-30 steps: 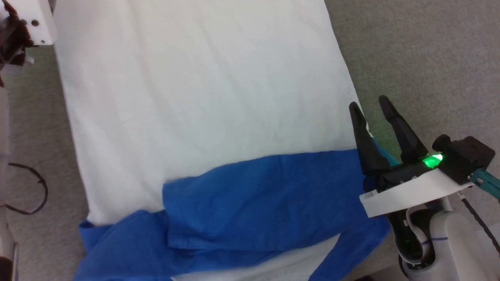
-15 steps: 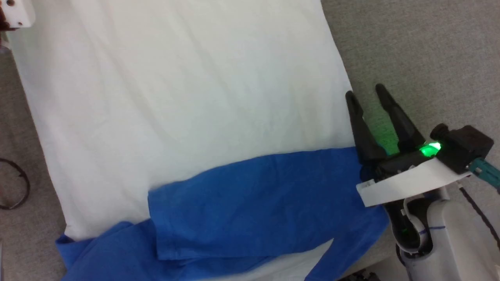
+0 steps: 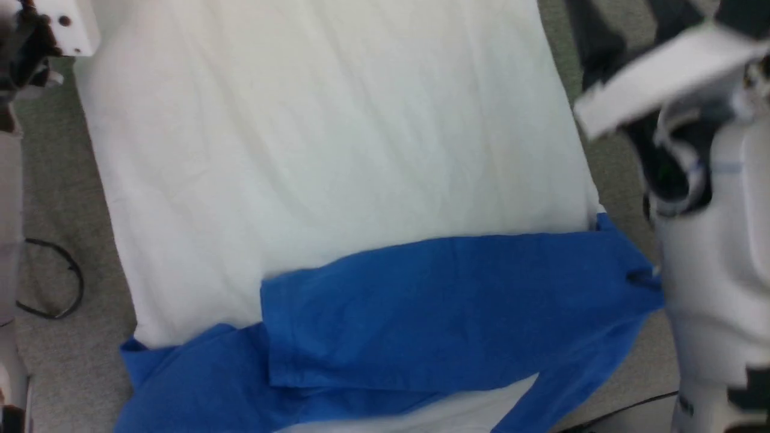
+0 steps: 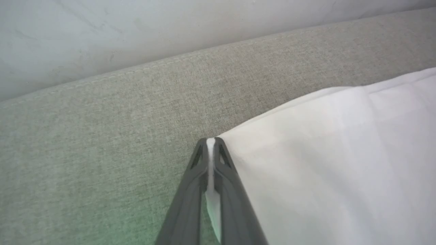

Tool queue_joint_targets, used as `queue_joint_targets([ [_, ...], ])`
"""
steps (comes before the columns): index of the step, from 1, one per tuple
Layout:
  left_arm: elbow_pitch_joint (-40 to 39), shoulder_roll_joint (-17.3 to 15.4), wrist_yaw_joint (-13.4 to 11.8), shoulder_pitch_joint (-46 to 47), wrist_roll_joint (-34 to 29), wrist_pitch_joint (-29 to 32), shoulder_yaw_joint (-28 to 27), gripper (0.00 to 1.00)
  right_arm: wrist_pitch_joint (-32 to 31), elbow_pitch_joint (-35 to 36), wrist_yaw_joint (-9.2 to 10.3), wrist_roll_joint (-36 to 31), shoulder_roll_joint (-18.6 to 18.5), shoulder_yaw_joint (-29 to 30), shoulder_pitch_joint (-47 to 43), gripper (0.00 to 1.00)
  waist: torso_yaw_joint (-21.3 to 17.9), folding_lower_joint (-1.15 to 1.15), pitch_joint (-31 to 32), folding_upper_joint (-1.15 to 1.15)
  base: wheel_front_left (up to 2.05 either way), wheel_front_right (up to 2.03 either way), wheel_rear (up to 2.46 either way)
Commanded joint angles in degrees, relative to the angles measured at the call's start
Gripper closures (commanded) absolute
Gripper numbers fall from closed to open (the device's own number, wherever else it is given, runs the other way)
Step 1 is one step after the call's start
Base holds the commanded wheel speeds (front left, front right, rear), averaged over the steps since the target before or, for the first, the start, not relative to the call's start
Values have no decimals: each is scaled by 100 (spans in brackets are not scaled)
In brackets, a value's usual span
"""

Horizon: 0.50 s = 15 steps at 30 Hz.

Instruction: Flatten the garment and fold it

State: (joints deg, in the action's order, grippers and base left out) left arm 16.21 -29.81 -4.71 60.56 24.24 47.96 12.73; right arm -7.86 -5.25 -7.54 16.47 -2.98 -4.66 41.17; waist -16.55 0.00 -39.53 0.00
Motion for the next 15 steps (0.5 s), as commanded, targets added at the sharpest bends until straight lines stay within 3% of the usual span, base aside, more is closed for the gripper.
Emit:
queue_joint_targets([
  [1, 100, 49, 42, -76, 12, -33, 54, 100, -118, -219, 5, 42, 10, 66, 326, 0, 149, 0, -19, 0, 0, 0, 0],
  [4, 174, 130, 151, 44, -30, -218, 169, 100, -673, -1303, 5, 198, 10, 243, 1290, 0, 327, 0, -38, 0, 0, 0, 0],
  [8, 277, 352, 274, 188, -34, -508, 319, 100, -1141, -2607, 5, -458, 10, 582, 2242, 0, 607, 0, -50, 0, 0, 0, 0],
  [15, 457, 631, 471, 442, -100, -893, 584, 100, -1715, -3922, 5, -1286, 9, 1257, 3185, 0, 953, 0, -116, 0, 0, 0, 0],
])
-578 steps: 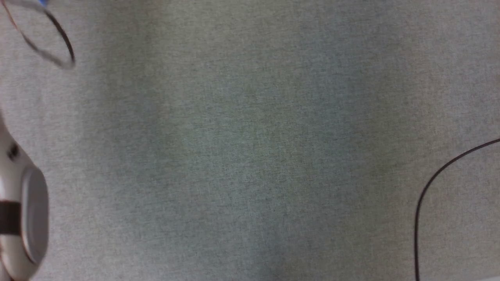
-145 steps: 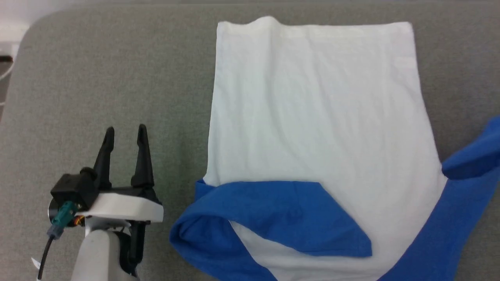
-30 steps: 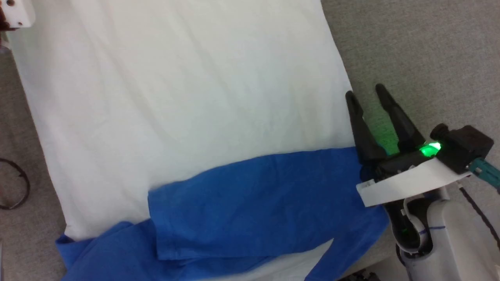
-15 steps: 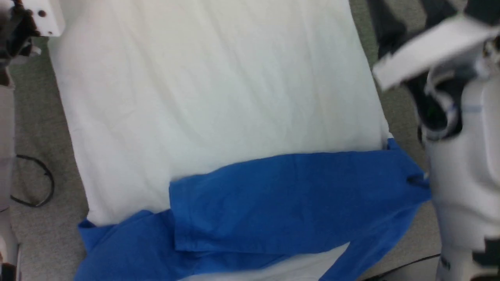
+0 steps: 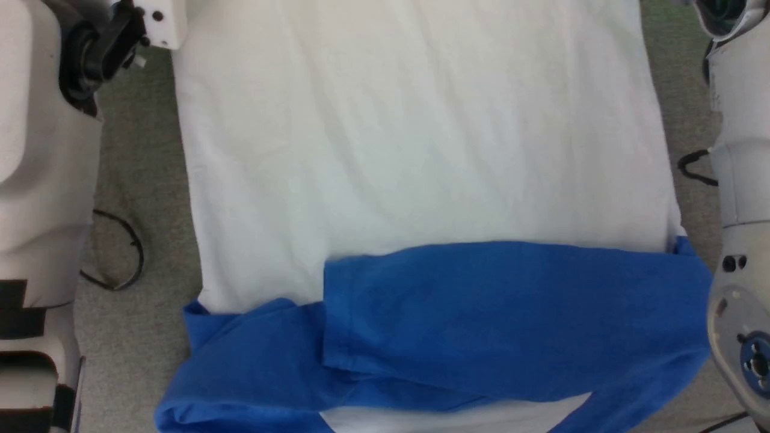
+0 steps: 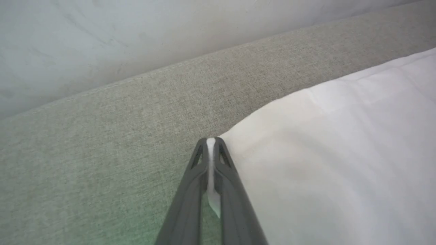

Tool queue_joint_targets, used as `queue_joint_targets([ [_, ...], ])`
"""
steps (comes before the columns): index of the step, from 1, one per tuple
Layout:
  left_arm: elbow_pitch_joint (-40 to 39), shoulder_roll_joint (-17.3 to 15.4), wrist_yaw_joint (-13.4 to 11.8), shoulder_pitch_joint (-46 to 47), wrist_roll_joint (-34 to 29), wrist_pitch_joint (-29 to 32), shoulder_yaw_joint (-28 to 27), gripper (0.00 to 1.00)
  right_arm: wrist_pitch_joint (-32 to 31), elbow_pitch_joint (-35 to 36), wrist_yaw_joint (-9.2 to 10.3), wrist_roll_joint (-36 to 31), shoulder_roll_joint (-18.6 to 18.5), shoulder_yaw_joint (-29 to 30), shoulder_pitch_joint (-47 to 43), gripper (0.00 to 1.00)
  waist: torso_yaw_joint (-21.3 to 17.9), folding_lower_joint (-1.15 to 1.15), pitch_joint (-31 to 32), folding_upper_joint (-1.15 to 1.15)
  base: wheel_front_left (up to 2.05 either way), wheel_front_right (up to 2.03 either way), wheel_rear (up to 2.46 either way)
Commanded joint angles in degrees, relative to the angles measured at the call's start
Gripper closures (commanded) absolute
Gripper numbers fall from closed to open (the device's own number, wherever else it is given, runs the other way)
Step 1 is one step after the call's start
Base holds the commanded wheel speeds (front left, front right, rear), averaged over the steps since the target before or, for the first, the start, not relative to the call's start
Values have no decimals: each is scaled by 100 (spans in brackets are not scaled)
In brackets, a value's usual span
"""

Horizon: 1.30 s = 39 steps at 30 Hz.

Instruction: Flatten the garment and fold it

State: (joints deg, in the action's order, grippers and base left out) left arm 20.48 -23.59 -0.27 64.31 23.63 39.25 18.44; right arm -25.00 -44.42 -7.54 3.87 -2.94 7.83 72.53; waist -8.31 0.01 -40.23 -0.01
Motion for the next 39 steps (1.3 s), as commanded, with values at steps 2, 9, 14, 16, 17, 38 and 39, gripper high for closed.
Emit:
queue_joint_targets([
  [2, 99, 77, 65, 124, -29, -100, 54, 100, -219, -253, 5, -192, 5, 173, 221, 0, 189, -1, -60, 1, 0, 0, 0],
  [9, 390, 172, 157, 268, -31, -283, 160, 100, -965, -765, 5, -549, 5, 520, 645, 21, 283, -1, -127, 1, 0, 0, 0],
  [14, 534, 195, 220, 387, -36, -462, 195, 100, -1265, -722, 5, -877, 6, 734, 793, 100, 291, -1, -178, 1, 0, 0, 0],
  [16, 584, 200, 232, 447, -52, -572, 203, 100, -1217, -659, 5, -951, 6, 760, 816, 100, 286, -1, -203, 1, 0, 0, 0],
  [17, 604, 196, 226, 479, -79, -658, 206, 100, -1153, -624, 5, -967, 6, 754, 821, 100, 280, -1, -215, 1, 0, 0, 0],
  [38, 461, 285, 357, -599, 89, -3121, 88, 100, 1439, 425, 5, 703, -197, -791, -964, 100, 363, -1, 989, 1, 0, 0, 0],
  [39, 328, 292, 351, -828, 143, -3194, 76, 100, 1519, 619, 5, 886, -272, -913, -1228, 100, 384, -1, 1127, 1, 0, 0, 0],
])
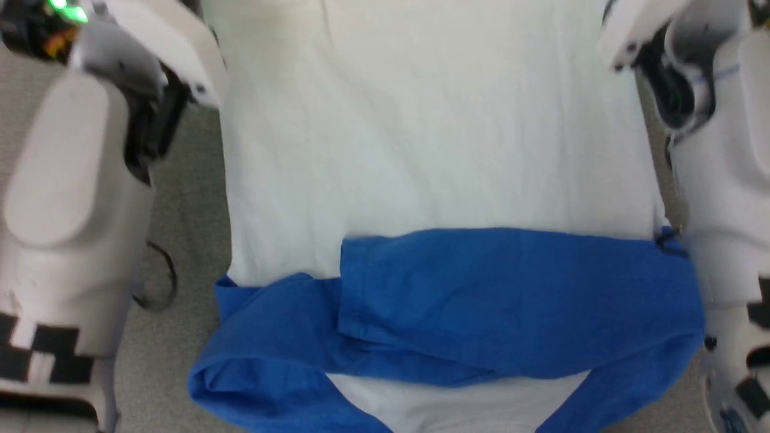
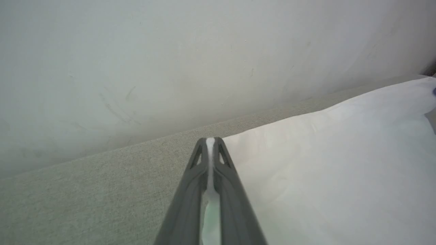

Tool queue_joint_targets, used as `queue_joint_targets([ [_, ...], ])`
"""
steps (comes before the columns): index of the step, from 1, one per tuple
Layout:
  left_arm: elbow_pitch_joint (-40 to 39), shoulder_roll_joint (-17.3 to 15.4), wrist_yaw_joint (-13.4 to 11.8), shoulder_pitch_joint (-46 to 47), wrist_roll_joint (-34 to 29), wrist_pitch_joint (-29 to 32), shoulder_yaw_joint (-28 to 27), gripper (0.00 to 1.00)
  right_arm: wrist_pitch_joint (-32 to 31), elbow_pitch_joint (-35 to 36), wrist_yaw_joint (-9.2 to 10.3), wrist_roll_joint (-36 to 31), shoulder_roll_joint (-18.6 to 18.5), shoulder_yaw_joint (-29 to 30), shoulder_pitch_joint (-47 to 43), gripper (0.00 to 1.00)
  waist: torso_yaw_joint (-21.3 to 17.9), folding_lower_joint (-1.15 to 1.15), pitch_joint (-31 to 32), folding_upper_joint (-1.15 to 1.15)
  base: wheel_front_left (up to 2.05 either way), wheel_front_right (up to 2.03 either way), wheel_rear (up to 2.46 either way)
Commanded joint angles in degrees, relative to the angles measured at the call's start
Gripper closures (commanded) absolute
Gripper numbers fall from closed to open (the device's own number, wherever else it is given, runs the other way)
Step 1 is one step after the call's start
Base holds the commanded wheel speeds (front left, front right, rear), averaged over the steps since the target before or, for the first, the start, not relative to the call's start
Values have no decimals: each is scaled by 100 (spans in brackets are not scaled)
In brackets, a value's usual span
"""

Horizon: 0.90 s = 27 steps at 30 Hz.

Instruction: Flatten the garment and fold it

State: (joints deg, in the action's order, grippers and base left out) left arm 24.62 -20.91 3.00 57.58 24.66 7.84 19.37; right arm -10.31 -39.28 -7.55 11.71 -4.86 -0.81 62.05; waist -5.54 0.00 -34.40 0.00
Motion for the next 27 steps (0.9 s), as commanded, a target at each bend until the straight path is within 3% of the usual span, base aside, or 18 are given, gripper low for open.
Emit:
queue_joint_targets([
  [1, -209, 38, 21, -413, 96, -110, -15, 100, 122, 303, 6, 254, -178, -170, -479, 100, 136, 0, 719, 0, 0, 0, 0],
  [5, -840, 7, -61, -1514, 360, -160, -62, 100, 204, 1224, 6, 747, -557, -441, -1756, 100, 212, 0, 1310, 0, 0, 0, 0],
  [11, -1792, -165, -278, -3275, 742, 35, -114, 100, -114, 2456, 6, 1008, -822, -98, -3583, 100, 318, 0, 2044, 0, 0, 0, 0],
  [19, -2707, -163, -518, -5226, 1354, 414, -23, 100, -1225, 4017, 6, 846, -472, 830, -5720, 100, 508, 0, 2551, 0, 0, 0, 0],
  [27, -2893, -116, -591, -6144, 1695, 544, 78, 100, -2117, 4944, 6, 456, -50, 1386, -6936, 100, 594, 0, 2685, 0, 0, 0, 0],
])
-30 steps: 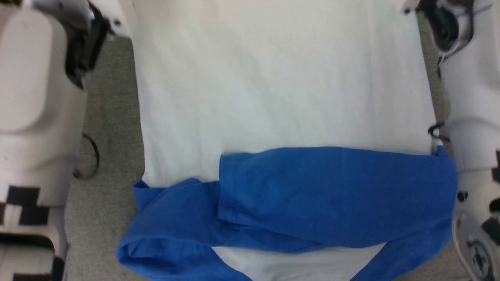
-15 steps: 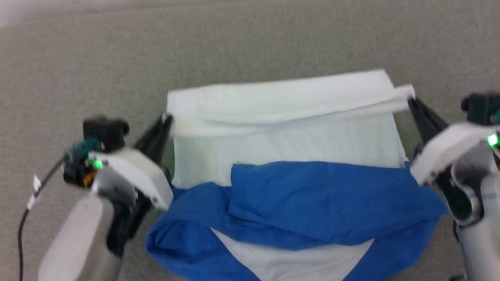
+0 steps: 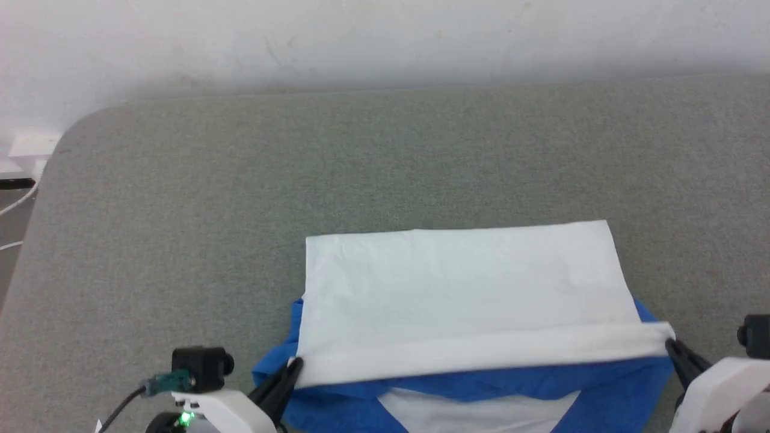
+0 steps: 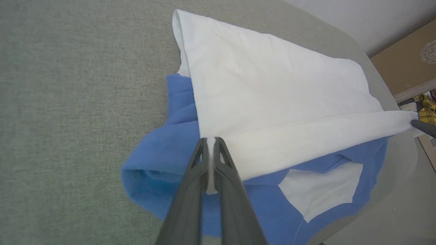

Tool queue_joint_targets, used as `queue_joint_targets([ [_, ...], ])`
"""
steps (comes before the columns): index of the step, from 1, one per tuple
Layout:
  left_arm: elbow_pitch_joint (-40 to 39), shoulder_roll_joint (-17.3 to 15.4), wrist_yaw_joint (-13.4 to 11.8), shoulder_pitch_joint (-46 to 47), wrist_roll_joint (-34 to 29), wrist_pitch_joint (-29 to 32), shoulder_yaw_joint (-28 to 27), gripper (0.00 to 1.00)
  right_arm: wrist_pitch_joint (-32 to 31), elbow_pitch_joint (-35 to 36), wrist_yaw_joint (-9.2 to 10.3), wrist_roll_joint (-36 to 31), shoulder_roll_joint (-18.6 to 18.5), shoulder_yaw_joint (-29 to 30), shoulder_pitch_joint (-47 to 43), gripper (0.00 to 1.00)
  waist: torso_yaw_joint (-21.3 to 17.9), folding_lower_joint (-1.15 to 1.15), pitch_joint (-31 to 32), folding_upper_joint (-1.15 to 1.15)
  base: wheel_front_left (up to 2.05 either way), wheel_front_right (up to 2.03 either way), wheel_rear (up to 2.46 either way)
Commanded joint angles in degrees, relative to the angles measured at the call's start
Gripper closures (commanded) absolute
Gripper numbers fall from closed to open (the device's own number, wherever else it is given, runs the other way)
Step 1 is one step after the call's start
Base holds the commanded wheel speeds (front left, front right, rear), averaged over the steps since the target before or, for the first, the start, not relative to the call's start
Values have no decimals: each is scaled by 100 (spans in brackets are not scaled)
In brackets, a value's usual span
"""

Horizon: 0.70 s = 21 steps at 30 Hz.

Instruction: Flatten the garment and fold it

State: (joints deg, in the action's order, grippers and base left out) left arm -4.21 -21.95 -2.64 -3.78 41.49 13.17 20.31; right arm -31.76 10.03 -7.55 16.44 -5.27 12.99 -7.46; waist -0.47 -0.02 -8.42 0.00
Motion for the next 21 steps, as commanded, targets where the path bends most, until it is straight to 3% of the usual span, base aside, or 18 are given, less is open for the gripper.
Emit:
queue_joint_targets([
  [1, -12, -12, -38, -91, 35, 21, -4, 100, -53, 57, 6, -59, 40, 46, -87, 100, 91, 2, 94, 0, 0, 0, 0],
  [9, 141, 7, -54, -503, 98, 55, 151, 100, -416, -136, 6, -385, 231, 383, -584, 100, 126, 2, 143, 0, 0, 0, 0],
  [17, 759, 131, 76, -487, 72, 36, 389, 100, -347, -1112, 6, -199, 237, 292, -633, 100, 101, 2, 265, 0, 0, 0, 0],
  [18, 829, 144, 83, -480, 59, 21, 410, 93, -285, -1198, 6, -196, 238, 273, -621, 83, 99, 2, 288, 0, 0, 0, 0],
  [19, 882, 162, 95, -472, 53, -6, 424, 64, -224, -1269, 6, -180, 238, 252, -609, 56, 94, 2, 308, 0, 0, 0, 0],
  [20, 925, 182, 103, -464, 45, -31, 439, 0, -184, -1336, 6, -141, 238, 221, -602, 0, 91, 2, 333, 0, 0, 0, 0],
  [21, 953, 198, 114, -458, 35, -49, 460, 0, -133, -1380, 6, -100, 238, 199, -601, 0, 92, 2, 359, 0, 0, 0, 0],
])
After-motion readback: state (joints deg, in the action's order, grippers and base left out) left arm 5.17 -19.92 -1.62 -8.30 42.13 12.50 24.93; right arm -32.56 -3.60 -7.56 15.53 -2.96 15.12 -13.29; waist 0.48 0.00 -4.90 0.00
